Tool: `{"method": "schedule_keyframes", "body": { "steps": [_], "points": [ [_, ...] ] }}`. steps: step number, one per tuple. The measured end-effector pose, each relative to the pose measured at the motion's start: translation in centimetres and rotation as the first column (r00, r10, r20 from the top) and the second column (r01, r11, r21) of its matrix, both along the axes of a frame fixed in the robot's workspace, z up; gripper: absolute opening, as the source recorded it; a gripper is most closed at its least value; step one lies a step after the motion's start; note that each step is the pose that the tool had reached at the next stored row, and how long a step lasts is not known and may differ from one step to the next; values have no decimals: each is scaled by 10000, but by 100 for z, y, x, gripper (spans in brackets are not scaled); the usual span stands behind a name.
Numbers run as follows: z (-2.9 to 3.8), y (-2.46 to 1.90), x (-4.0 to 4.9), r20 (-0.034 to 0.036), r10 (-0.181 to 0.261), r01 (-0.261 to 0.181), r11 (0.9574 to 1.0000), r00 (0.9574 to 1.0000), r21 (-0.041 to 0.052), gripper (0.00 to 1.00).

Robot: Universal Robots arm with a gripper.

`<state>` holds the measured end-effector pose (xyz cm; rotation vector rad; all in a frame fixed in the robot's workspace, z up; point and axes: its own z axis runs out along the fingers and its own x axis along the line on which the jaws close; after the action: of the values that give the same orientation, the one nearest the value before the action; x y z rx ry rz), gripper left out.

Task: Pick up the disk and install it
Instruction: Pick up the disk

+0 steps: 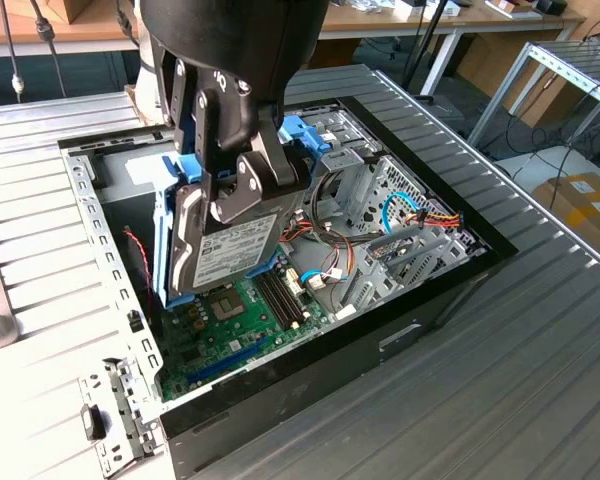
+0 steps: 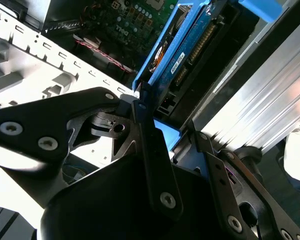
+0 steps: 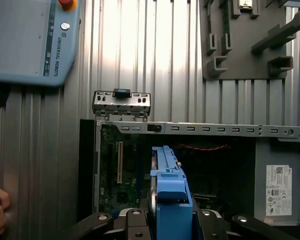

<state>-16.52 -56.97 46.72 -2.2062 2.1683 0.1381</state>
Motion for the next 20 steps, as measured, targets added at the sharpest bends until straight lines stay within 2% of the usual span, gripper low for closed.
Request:
{"method": "schedule_keyframes", "body": {
  "steps": [20],
  "points": [
    [-11,-82,79,0,0,0,10000,10000,0,37]
  ]
}}
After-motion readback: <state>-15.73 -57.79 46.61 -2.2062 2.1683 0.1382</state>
